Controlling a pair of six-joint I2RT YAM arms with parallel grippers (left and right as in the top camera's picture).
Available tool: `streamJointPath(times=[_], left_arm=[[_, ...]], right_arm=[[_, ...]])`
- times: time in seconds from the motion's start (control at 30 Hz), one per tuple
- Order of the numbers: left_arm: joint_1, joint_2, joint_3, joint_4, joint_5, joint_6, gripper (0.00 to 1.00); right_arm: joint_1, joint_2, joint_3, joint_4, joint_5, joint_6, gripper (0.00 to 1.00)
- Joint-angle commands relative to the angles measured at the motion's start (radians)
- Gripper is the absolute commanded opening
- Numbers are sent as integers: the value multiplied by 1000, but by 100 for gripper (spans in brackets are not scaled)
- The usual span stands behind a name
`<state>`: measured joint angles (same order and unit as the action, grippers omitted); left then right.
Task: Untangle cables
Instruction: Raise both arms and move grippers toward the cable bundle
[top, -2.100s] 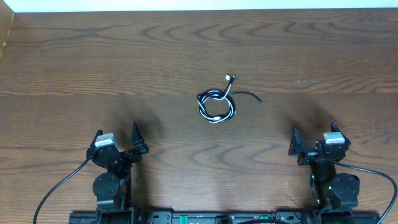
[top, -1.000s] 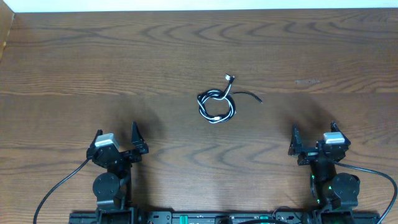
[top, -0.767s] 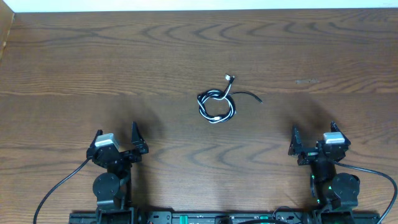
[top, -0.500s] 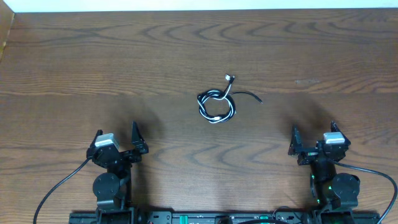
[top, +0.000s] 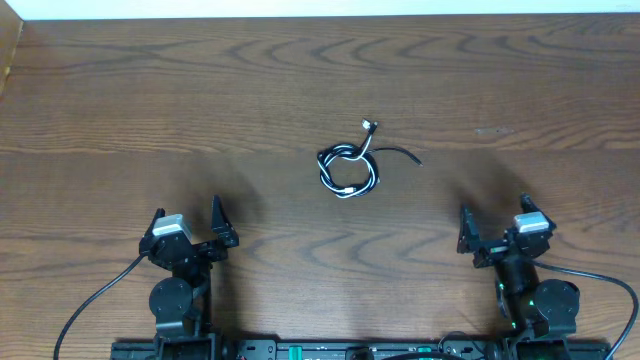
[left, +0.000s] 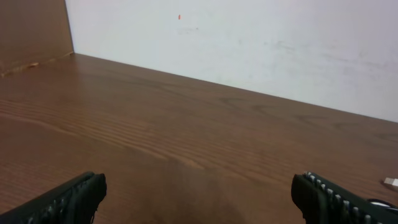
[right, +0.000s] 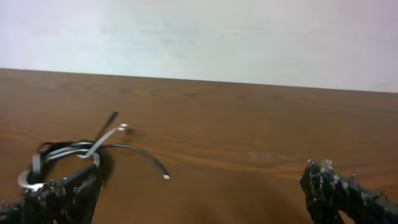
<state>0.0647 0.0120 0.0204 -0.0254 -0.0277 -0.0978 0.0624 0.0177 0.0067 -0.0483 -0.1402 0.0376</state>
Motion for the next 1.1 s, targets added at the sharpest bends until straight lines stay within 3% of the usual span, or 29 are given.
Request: streamJointPath(times=[0.0,0.13,0.33,0.6,0.77,0.9,1.07], left_arm=[[4,2,-3,-53,-4,26,100],[4,65,61,-72,55,26,100],[4,293,241,-93,131,27,100],[1,642,561,-194,351,20,100],[-3,824,741,-352,472,-42,100],[-74,988,892,-491,480,-36,100],[-206,1140,1030,-552,480,-30,100]], right_arm=[[-4,-3,11,-9,-104,44,99],[-5,5,58,-43,-122,44,99],[-5,76,172,-99,-122,44,99],[-5,304,375,-163,-172,43,99],[-5,472,490,-200,-231,43,99],[-5,637,602,-226,-293,44,99],[-6,835,755,-288,-376,44,99]])
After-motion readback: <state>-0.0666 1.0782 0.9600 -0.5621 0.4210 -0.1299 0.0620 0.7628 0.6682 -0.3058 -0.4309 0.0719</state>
